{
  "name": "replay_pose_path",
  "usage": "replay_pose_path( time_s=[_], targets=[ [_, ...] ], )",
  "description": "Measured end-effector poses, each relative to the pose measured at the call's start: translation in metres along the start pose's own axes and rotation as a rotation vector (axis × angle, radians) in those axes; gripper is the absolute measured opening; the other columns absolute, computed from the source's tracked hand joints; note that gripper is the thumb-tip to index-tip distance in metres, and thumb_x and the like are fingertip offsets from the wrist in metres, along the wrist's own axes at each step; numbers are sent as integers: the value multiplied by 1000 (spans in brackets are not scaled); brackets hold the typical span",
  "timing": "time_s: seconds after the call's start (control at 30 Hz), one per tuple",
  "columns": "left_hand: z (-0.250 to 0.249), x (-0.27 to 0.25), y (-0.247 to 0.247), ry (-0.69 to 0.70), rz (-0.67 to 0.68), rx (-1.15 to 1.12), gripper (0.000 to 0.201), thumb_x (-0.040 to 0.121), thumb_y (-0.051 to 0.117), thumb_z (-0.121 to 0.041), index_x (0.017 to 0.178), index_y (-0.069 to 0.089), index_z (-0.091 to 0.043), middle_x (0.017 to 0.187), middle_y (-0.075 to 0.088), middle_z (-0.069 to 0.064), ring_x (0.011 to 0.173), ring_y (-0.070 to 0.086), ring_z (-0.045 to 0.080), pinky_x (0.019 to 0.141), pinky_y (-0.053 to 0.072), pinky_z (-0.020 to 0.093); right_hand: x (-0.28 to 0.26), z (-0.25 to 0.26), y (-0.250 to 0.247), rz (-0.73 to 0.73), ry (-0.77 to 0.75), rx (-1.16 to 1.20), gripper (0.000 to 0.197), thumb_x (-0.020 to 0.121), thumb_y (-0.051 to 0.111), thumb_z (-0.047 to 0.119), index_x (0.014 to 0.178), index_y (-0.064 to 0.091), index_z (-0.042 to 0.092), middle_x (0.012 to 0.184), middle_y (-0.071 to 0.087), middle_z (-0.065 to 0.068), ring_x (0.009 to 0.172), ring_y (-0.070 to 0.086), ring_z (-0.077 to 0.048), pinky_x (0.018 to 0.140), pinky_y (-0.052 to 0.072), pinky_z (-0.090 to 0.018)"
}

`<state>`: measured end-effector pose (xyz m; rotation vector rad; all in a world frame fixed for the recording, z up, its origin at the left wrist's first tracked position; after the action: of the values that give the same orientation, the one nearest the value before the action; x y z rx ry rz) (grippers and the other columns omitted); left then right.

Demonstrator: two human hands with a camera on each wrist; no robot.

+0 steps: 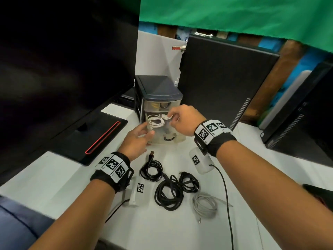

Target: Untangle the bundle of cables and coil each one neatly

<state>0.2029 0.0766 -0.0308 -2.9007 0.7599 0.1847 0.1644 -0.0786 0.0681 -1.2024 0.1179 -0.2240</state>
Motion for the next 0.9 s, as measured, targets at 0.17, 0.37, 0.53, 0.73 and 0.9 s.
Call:
replay_pose_path(
  time_s=[0.17, 0.37, 0.53, 0.73, 0.9],
  targets=[
    [-5, -4, 0, 40, -43, 61, 51, 98, 60, -33, 146, 42, -31, 131, 56, -1, 110, 64, 27, 81, 55, 42, -34, 4, 0, -1, -71, 60, 7, 87, 67, 22, 85, 73, 24, 79, 69, 9, 77, 66, -10, 79, 59, -37],
    [-6, -2, -3, 49, -55, 123, 44, 99, 60, -34, 140, 47, -26, 130, 60, 5, 98, 69, 24, 77, 57, 43, -86, -29, 19, 154, -20, -30, 23, 89, 71, 39, 75, 71, 20, 71, 63, 11, 69, 60, -10, 71, 53, -32],
    [-6, -5, -1, 29, -50, 93, 44, 98, 60, -33, 139, 48, -23, 125, 62, 5, 91, 69, 21, 83, 55, 45, -152, -61, 36, 279, 122, -224, 68, 66, 59, 87, 87, 48, 23, 82, 57, 9, 72, 54, -10, 64, 46, -32],
    [-7, -12, -1, 7, -75, 103, 35, 98, 61, -35, 126, 54, -16, 119, 65, 6, 93, 71, 24, 84, 56, 46, -194, -70, 80, 357, 136, -339, 77, 56, 63, 90, 92, 38, 27, 92, 49, 10, 79, 51, -14, 65, 38, -31],
    [-6, -15, -1, -10, -84, 89, 35, 96, 63, -38, 118, 57, -11, 109, 67, 4, 90, 71, 21, 87, 56, 47, -202, -78, 86, 375, 157, -326, 42, 80, 67, 55, 97, 42, 26, 102, 50, 3, 89, 52, -20, 73, 41, -30]
  ],
)
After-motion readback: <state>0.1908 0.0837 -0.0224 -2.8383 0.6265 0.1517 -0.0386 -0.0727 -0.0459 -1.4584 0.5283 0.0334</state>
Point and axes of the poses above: each hand's wrist, its own x-axis towards the middle knuckle, its own y-axis out of the palm, z = x × y, the point moved 10 cm from there along x, towards the middle knuckle
